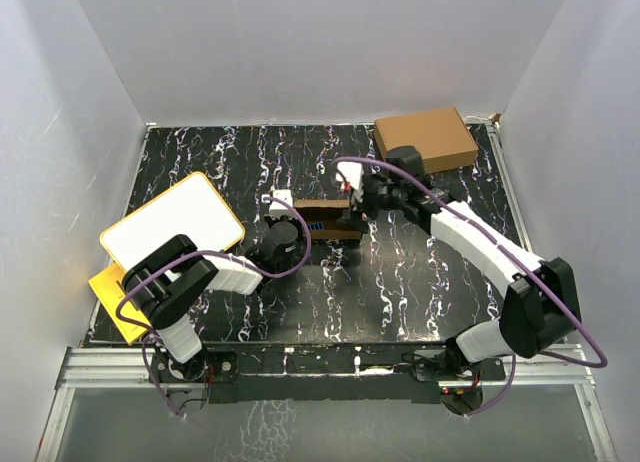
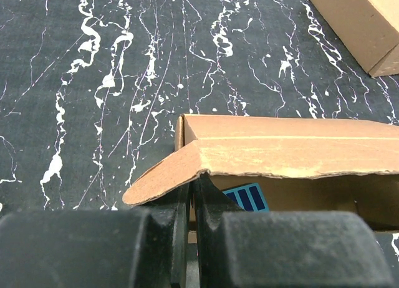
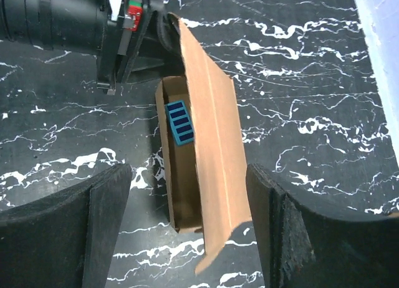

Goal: Fold the paper box

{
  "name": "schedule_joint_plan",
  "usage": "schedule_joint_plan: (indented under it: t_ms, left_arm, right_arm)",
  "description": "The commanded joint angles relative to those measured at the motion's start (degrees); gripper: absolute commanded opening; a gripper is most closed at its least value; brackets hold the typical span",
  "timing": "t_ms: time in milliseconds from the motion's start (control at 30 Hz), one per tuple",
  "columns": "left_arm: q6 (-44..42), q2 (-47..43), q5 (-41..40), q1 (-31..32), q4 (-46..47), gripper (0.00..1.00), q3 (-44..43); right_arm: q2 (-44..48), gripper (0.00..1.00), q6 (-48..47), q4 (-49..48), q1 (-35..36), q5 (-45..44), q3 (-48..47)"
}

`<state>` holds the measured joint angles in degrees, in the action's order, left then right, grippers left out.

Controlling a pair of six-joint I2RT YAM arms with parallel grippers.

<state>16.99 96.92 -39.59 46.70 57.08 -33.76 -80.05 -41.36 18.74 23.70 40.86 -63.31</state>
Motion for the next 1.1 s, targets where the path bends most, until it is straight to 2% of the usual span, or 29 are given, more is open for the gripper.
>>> schedule_joint_plan:
  t_ms: [0,100,233,433,567,733,867,1067]
  left_arm:
    - [0.67,-1.93,-0.11,0.32,-1.08,0.03,-1.13]
    - [0.76,-1.74,-0.1,0.28,-1.14,0.03,-1.14]
    - [0.85,-1.9,0.03,0.32,-1.27,0.04,-1.3]
    - [0.93,-2.78,0.27,0.35,-2.08,0.06,-1.16]
    - [1.72,-4.33,0.72,0.32,-3.73,0.12,-1.02]
    - [3.41,-9.21,2.94,0.26,-8.15,0.32,0.63]
    - [4.88,-17.45,7.33,0.31,-15.02,0.46,4.58]
    - [-0.34,-37.23,24.61,0.18,-29.9,0.57,9.46]
  right_arm:
    - [-2.51,0.77,-5.25,-1.52,3.69,-10.07,-2.68]
    - [-3.9,0.73,-7.05,-2.27,4.81,-12.7,-2.82]
    - [-5.63,0.62,-8.98,-2.97,6.01,-14.7,-2.17]
    - [-5.99,0.33,-10.81,-5.61,6.78,-17.43,-0.4]
    - [-5.54,0.16,-12.72,-5.81,6.85,-18.0,1.12]
    - [-4.58,0.12,-13.82,-5.91,6.8,-17.69,3.87]
    - [-3.69,0.11,-13.96,-6.24,6.77,-16.57,6.76]
    - [-3.45,0.11,-13.48,-6.26,6.79,-14.16,10.27]
